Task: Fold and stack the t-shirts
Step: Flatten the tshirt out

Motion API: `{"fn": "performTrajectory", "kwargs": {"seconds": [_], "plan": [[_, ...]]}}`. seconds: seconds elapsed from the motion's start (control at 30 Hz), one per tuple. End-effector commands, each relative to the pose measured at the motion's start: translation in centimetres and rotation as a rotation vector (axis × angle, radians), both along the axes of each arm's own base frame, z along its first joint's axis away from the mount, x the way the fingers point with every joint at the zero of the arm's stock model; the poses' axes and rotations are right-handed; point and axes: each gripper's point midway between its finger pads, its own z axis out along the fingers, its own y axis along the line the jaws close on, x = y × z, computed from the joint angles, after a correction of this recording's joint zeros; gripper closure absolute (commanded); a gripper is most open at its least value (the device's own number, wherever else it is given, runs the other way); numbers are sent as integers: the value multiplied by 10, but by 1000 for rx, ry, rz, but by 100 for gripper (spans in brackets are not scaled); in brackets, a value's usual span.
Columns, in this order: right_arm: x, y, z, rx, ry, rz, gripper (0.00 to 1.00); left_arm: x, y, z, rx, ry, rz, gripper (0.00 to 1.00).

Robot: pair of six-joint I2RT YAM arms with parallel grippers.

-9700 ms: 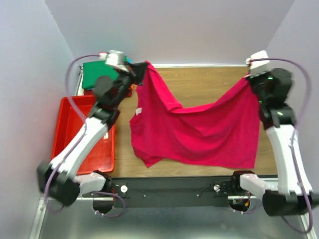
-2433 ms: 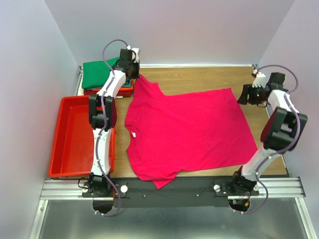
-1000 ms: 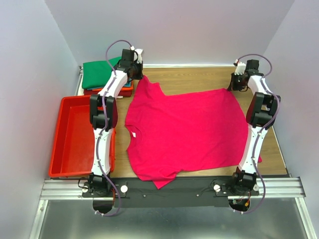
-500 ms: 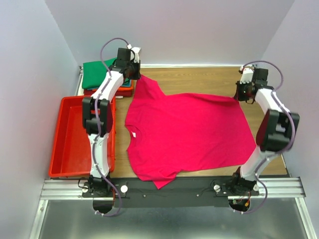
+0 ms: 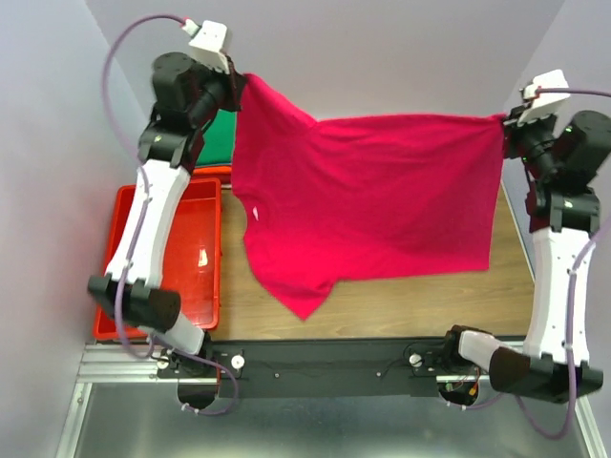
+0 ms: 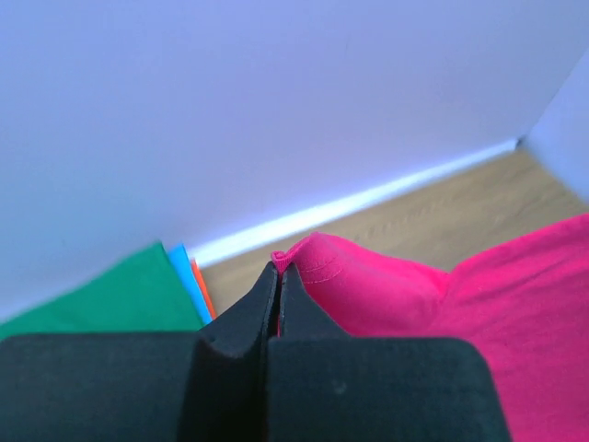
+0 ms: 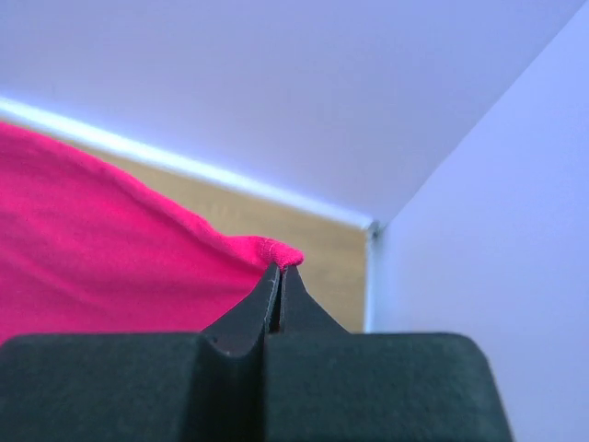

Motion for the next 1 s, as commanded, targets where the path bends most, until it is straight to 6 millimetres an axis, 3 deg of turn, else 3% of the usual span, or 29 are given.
{"fn": "performTrajectory", "kwargs": {"seconds": [0.0,0.03,0.07,0.1,0.13,0.17,0.23,0.27,0.37,0.43,0.53,0.63,0.73,0.9,0.93,0.97], "plan": [[-42,12,68,-33,-136,20,99,-66,6,109,-40,-295,9,100],[-54,15,94,-41,-196,21,100,-81,7,124,-53,-336,10,100],[-65,17,111,-41,-235,19,100,-109,10,149,-74,-405,5,100],[-74,19,123,-32,-262,18,100,-124,15,165,-92,-454,18,100],[-96,24,154,-43,-338,19,100,-138,18,177,-104,-489,19,100],[-106,27,164,-39,-357,21,100,-167,24,199,-128,-558,16,100],[-128,32,189,-47,-422,20,100,-208,33,224,-156,-646,7,100],[-147,35,212,-59,-486,19,100,-222,36,233,-168,-678,1,100],[-194,43,250,-89,-613,9,100,-275,43,261,-206,-794,-44,100],[-219,45,265,-105,-674,-10,100,-308,49,276,-235,-859,-65,100],[-254,45,286,-129,-765,-57,100,-343,54,295,-272,-934,-100,100],[-268,43,293,-134,-799,-89,100,-364,54,307,-294,-978,-140,100],[-273,38,296,-136,-816,-122,100,-371,47,310,-314,-989,-197,100],[-246,29,282,-130,-750,-134,100,-339,35,293,-290,-920,-211,100],[-235,28,275,-127,-721,-127,99,-321,29,279,-280,-875,-210,100],[-216,24,259,-117,-665,-126,100,-316,28,275,-275,-873,-206,100]]}}
